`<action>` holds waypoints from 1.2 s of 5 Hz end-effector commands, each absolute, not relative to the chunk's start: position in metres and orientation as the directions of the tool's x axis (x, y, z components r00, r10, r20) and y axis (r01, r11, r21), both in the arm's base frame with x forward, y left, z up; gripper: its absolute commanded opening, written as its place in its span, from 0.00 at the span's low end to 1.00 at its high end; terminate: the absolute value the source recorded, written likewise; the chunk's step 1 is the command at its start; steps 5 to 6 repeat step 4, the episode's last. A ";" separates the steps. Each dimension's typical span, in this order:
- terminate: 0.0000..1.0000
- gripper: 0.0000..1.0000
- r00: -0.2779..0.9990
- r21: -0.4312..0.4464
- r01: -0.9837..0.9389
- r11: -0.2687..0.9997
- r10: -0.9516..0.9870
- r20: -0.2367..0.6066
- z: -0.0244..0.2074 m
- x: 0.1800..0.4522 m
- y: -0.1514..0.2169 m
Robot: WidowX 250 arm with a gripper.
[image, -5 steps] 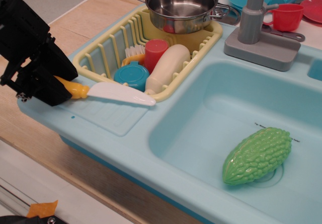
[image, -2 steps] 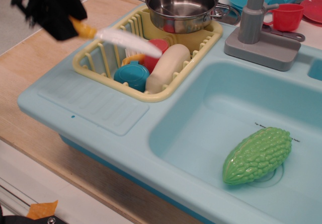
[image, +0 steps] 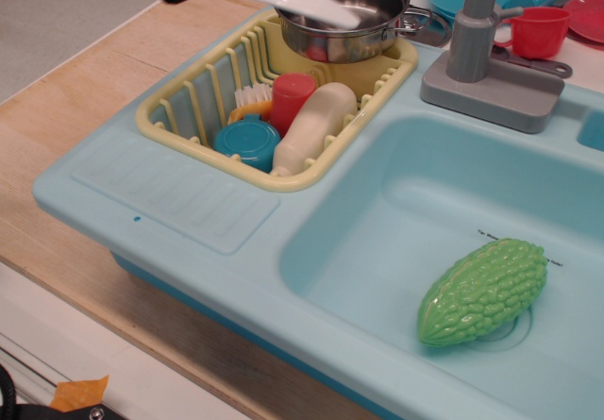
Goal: Put knife in pot or pan
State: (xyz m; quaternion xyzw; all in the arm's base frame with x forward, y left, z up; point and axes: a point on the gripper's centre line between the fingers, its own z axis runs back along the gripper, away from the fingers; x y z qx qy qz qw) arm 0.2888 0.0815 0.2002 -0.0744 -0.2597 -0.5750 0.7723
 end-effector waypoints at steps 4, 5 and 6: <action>1.00 1.00 0.096 0.075 0.983 0.168 -0.816 0.570 0.192 0.384 0.047; 1.00 1.00 0.096 0.075 0.983 0.168 -0.816 0.570 0.192 0.384 0.047; 1.00 1.00 0.096 0.075 0.983 0.168 -0.816 0.570 0.192 0.384 0.047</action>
